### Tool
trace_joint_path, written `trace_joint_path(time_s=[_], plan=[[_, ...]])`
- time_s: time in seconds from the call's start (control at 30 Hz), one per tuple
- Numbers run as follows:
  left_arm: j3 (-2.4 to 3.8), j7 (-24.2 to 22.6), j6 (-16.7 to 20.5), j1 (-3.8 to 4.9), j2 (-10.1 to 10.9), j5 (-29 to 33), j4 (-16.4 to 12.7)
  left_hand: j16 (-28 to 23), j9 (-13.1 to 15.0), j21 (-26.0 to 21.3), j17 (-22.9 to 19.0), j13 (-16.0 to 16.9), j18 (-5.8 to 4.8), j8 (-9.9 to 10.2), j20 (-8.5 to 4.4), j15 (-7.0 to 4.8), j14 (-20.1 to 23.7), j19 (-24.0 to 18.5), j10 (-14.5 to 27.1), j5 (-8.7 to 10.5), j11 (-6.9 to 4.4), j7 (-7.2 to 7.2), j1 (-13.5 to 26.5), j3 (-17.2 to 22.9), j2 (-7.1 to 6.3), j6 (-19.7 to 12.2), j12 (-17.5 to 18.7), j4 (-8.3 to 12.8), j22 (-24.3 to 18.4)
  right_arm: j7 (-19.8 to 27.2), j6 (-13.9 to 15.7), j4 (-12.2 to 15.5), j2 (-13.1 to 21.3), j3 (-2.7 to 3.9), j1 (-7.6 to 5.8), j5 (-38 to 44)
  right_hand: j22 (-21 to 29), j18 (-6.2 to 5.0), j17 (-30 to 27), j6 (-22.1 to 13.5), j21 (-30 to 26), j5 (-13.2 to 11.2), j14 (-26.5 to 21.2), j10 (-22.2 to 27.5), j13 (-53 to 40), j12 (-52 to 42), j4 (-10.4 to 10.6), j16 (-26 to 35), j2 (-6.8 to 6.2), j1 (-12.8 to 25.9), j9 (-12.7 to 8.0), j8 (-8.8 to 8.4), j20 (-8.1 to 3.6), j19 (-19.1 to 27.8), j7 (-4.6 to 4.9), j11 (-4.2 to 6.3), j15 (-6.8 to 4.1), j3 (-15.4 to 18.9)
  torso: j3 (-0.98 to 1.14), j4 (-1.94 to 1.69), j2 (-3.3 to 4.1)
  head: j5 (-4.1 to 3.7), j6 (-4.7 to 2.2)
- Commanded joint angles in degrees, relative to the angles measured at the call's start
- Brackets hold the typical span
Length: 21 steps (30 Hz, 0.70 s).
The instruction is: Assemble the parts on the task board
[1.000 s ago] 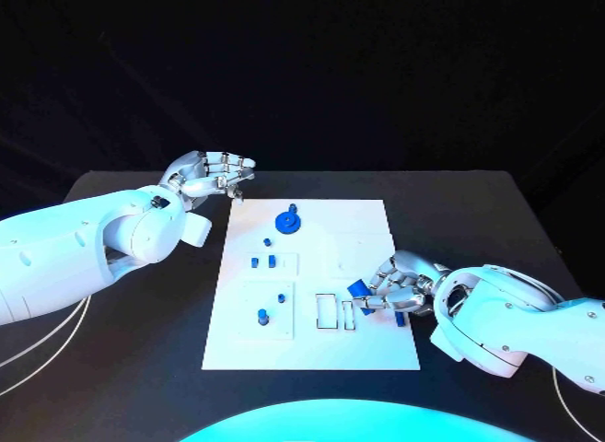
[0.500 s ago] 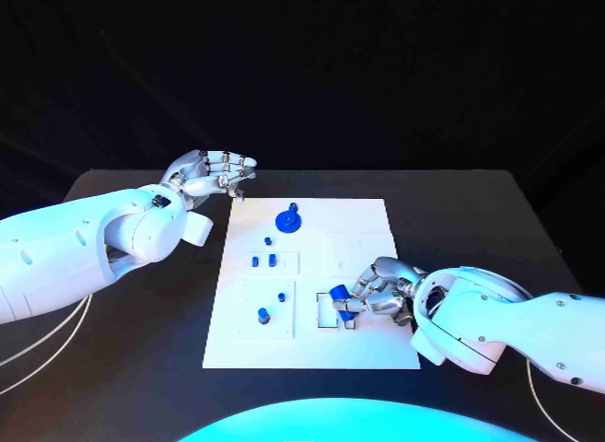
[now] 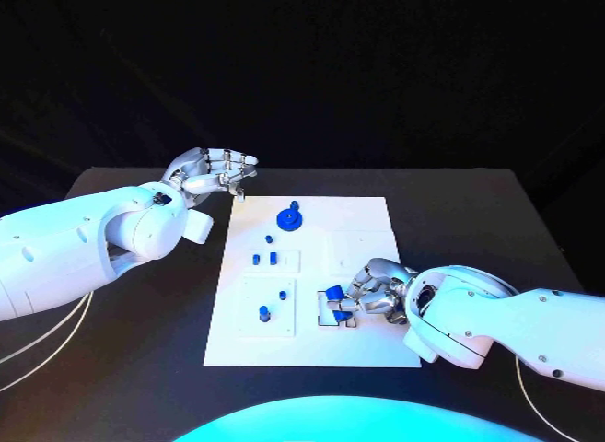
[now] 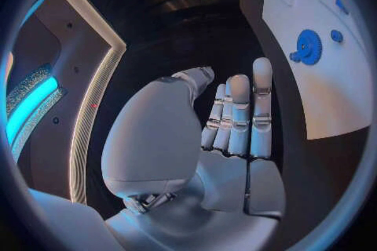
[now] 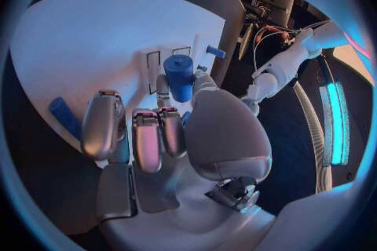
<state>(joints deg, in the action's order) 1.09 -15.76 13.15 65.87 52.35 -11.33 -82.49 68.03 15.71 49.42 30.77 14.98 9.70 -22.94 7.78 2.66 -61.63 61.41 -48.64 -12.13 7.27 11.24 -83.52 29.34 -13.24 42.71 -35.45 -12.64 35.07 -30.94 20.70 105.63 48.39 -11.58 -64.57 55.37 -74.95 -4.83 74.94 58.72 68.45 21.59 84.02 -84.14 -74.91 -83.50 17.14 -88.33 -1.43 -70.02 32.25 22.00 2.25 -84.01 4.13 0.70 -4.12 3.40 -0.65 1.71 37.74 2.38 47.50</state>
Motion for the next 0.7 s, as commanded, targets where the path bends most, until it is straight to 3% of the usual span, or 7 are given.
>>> trace_joint_path(time_s=[0.03, 0.57, 0.7], plan=[[0.04, -0.2, -0.9, 0.07, 0.0, 0.2, -0.2, 0.3, -0.1, -0.2, 0.0, -0.1, 0.90, -0.4, 0.24, 0.17, 0.1, 0.0, 0.4, 0.04, -0.01, 0.01, 0.5, -0.2, 0.00, -0.2, -0.4, -0.2, -0.1, 0.2, -0.9, -0.3, -0.4, -0.05, 0.23, 1.2, -10.1, 1.10, 9.7, 1.6, 0.2, -0.3, 5.0, -2.2, -8.7, 0.0, -0.4, -0.2, -0.33, 0.5, 0.5, 0.15, -0.57, -0.9, -1.07, 0.42, -0.48, 0.0, 0.01, 0.02, 0.06, 0.08, 0.00], [0.04, 0.0, -0.8, 0.08, 0.1, 0.2, -0.2, 0.3, -0.1, -0.2, 0.0, -0.1, 0.90, -0.4, 0.24, 0.17, 0.1, 0.0, 0.4, 0.04, -0.01, 0.01, 0.5, -0.2, 0.00, -0.2, -0.4, -0.2, -0.1, 0.1, -1.8, -1.4, -1.3, -0.04, 0.49, 1.4, -10.0, 1.06, 9.6, 1.6, -0.1, 0.2, 5.0, -2.1, -8.6, 0.2, -0.4, -0.1, -0.92, 2.4, 0.8, 0.30, -0.57, -0.9, -1.06, 0.40, -0.47, 0.8, 0.01, 0.02, 0.01, 0.33, 0.30], [0.04, 0.0, -0.8, 0.08, 0.1, 0.2, -0.2, 0.3, -0.1, -0.2, 0.0, -0.1, 0.90, -0.4, 0.24, 0.17, 0.1, 0.0, 0.4, 0.04, -0.01, 0.01, 0.5, -0.2, 0.00, -0.2, -0.4, -0.2, -0.1, 0.1, -1.9, -1.5, -1.4, -0.04, 0.54, 1.5, -10.0, 1.04, 9.6, 1.6, -0.3, -1.5, 5.0, -2.0, -8.6, 0.3, -0.3, -0.1, -1.03, 4.0, 1.1, 0.50, -0.55, -0.8, -1.05, 0.38, -0.44, 1.9, -0.01, 0.01, 0.02, 0.39, 0.38]])
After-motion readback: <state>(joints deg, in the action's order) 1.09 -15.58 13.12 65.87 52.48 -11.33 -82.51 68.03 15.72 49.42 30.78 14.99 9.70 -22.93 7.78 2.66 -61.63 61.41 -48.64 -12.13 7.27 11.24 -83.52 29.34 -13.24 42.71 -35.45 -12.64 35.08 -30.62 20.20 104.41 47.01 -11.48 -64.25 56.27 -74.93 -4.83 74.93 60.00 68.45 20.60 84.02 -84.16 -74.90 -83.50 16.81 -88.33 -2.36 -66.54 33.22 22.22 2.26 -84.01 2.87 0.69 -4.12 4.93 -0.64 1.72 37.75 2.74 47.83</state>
